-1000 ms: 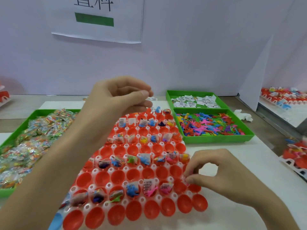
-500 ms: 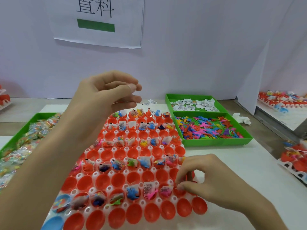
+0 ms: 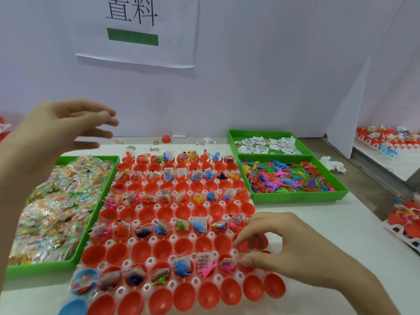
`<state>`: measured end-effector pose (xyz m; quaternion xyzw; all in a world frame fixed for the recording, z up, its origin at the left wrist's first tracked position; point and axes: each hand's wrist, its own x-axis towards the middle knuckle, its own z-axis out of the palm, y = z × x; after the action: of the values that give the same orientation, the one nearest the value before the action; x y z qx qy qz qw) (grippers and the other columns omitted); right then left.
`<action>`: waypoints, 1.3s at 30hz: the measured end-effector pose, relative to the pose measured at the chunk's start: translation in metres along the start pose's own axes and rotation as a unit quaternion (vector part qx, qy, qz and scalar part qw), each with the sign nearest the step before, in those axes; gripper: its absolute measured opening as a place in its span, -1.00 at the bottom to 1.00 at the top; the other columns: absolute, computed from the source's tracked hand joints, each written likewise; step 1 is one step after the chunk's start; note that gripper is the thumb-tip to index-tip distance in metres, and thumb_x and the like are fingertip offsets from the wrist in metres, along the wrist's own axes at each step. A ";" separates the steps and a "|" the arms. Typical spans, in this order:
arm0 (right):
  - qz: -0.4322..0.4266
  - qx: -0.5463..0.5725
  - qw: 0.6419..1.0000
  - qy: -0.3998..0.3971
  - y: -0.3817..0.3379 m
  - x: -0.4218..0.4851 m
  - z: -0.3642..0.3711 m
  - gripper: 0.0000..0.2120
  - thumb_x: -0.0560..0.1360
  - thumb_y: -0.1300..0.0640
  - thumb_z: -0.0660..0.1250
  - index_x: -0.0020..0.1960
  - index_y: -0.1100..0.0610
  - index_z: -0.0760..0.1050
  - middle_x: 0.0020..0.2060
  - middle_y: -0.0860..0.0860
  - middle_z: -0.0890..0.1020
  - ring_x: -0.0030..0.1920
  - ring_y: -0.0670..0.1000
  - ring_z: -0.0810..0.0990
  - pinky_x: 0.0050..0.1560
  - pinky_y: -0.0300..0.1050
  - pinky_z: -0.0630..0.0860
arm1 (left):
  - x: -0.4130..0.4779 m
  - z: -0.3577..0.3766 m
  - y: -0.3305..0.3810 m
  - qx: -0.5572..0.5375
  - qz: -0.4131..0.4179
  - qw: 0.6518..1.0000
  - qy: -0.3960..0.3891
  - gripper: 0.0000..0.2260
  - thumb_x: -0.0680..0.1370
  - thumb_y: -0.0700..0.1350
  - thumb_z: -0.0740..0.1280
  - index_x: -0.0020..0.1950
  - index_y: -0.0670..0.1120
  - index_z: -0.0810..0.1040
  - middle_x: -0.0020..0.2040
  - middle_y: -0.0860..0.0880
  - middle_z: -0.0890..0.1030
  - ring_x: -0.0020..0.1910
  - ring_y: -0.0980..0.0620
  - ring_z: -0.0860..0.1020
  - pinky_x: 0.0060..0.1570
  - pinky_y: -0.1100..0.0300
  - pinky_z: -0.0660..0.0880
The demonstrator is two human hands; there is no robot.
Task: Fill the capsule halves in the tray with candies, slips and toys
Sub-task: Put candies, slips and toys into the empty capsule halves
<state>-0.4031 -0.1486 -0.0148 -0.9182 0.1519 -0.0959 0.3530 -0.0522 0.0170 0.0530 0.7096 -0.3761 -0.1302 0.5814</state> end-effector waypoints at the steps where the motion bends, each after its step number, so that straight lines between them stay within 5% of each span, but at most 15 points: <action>1: -0.001 0.005 1.000 0.006 0.000 0.001 -0.003 -0.87 0.41 -0.09 0.55 -0.06 -0.14 0.69 -0.18 -0.17 0.64 -0.13 -0.04 0.61 -0.11 -0.28 0.51 | 0.004 -0.010 -0.012 0.037 -0.025 0.999 0.004 -0.90 0.58 -0.05 0.39 -0.02 0.09 0.71 -0.01 0.07 0.74 -0.08 0.11 0.71 -0.05 0.12 0.61; 6: 0.000 0.045 0.992 0.120 0.007 0.036 -0.022 -0.95 0.49 0.09 0.49 -0.15 -0.04 0.69 -0.24 -0.11 0.71 -0.21 -0.08 0.66 -0.12 -0.23 0.57 | 0.014 -0.042 -0.072 0.196 -0.139 0.971 -0.002 -0.90 0.53 -0.11 0.48 -0.03 0.10 0.69 -0.02 -0.01 0.72 -0.01 -0.05 0.64 -0.08 -0.01 0.54; 13: 0.137 -0.022 0.933 0.331 0.077 0.138 -0.064 -0.92 0.55 0.16 0.39 -0.05 0.01 0.65 -0.17 -0.10 0.67 -0.18 -0.14 0.58 -0.03 -0.10 0.54 | 0.018 -0.033 -0.099 0.288 -0.197 0.936 -0.037 -0.77 0.43 -0.20 0.57 -0.04 0.09 0.67 -0.09 -0.05 0.65 -0.14 0.02 0.57 -0.05 0.02 0.44; 18: 0.261 -0.164 0.926 0.219 0.115 0.181 -0.075 -0.65 0.60 -0.03 0.33 0.31 0.11 0.56 0.25 0.09 0.62 0.23 0.12 0.57 0.30 0.08 0.46 | 0.014 -0.026 -0.101 0.296 -0.198 0.934 -0.015 -0.78 0.37 -0.21 0.62 -0.13 0.02 0.65 -0.19 -0.08 0.62 -0.19 -0.05 0.55 -0.08 0.03 0.40; 20: 0.303 -0.177 0.915 0.199 0.120 0.188 -0.073 -0.67 0.59 -0.07 0.33 0.20 0.13 0.63 0.19 0.08 0.66 0.21 0.14 0.58 0.31 0.10 0.44 | 0.012 -0.026 -0.100 0.291 -0.199 0.936 -0.011 -0.78 0.36 -0.19 0.63 -0.17 0.02 0.64 -0.18 -0.06 0.61 -0.19 -0.01 0.54 -0.06 0.02 0.40; 23: 0.324 -0.169 0.905 0.218 0.120 0.197 -0.071 -0.80 0.54 0.12 0.36 0.04 0.21 0.68 0.04 0.09 0.71 0.04 0.13 0.64 0.20 0.06 0.52 | 0.012 -0.026 -0.100 0.287 -0.196 0.937 -0.012 -0.80 0.36 -0.18 0.63 -0.17 -0.02 0.65 -0.15 -0.06 0.62 -0.18 0.00 0.54 -0.06 0.03 0.40; 30: 0.323 -0.130 0.899 0.266 0.113 0.205 -0.070 -0.82 0.49 0.32 0.38 0.05 0.20 0.70 0.05 0.12 0.70 -0.03 0.08 0.61 -0.04 -0.10 0.53 | 0.010 -0.025 -0.100 0.281 -0.187 0.941 -0.006 -0.84 0.39 -0.19 0.61 -0.16 -0.06 0.66 -0.13 -0.12 0.65 -0.14 -0.08 0.56 -0.08 0.04 0.40; 39: 0.280 -0.173 0.909 0.255 0.116 0.204 -0.063 -0.75 0.53 0.31 0.32 0.15 0.17 0.67 0.20 0.16 0.66 0.18 0.20 0.61 0.25 0.08 0.53 | 0.007 -0.031 -0.094 0.251 -0.188 0.949 0.004 -0.87 0.46 -0.28 0.53 -0.07 -0.08 0.68 -0.25 -0.10 0.70 -0.26 -0.05 0.64 -0.26 0.17 0.46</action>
<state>-0.2544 -0.3408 -0.0331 -0.8287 0.5023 -0.1961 0.1499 0.0080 0.0387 -0.0232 0.8912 -0.2540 -0.1353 0.3506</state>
